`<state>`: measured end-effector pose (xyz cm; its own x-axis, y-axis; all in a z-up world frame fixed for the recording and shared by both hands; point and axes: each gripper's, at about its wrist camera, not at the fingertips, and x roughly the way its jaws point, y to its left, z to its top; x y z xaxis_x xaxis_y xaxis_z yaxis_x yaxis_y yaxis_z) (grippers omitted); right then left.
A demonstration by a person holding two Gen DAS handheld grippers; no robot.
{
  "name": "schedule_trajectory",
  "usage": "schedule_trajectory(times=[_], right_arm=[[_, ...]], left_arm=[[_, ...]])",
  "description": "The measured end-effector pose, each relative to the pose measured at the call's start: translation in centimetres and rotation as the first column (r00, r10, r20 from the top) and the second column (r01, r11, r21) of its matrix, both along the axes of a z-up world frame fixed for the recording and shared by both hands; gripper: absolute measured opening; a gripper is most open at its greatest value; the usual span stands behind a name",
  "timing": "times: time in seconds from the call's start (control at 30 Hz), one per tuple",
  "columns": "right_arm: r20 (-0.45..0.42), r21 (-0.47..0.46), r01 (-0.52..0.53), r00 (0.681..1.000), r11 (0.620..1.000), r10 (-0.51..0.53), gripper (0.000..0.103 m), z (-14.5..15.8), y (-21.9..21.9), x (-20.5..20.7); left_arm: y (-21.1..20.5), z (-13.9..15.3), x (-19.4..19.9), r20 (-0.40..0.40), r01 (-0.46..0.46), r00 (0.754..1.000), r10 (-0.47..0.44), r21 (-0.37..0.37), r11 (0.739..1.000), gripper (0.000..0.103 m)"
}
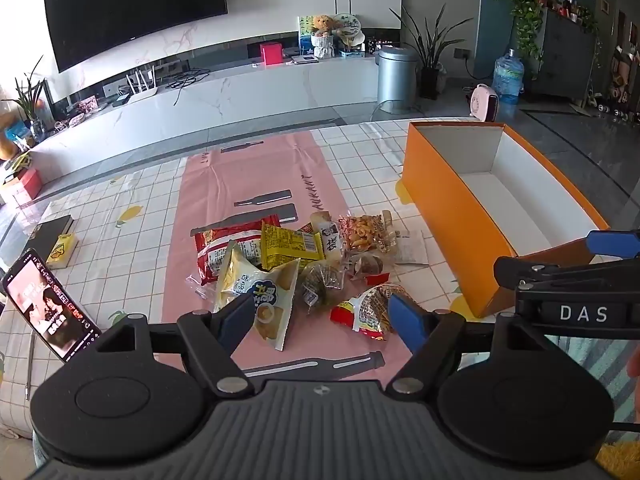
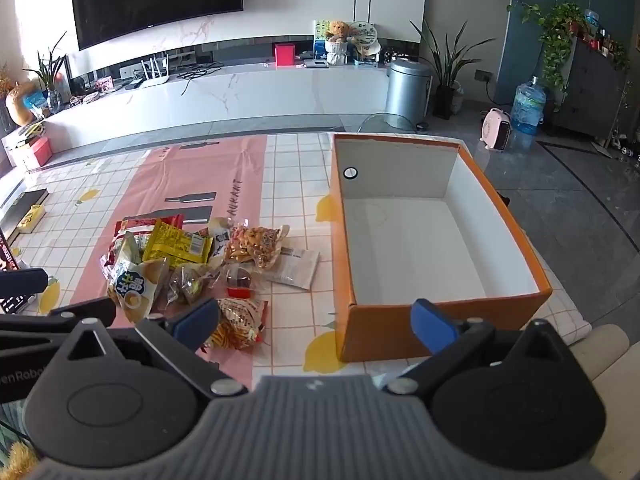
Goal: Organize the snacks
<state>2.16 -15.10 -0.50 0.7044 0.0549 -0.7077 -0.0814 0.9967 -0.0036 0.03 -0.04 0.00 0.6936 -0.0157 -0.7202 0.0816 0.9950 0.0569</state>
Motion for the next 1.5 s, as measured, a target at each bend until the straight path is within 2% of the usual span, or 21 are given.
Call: schedule_trajectory(times=[0.03, 1.5], right_arm=[[0.001, 0.0, 0.0, 1.0, 1.0, 0.0, 0.099, 0.01, 0.01, -0.01], [0.015, 0.007, 0.033, 0.999, 0.999, -0.033, 0.099, 0.35, -0.11, -0.12]], left_arm=[[0.03, -0.03, 0.44, -0.021, -0.005, 1.0, 0.005, 0.004, 1.0, 0.089], [0.65, 0.06, 0.08, -0.011, -0.02, 1.0, 0.02, -0.023, 1.0, 0.089]])
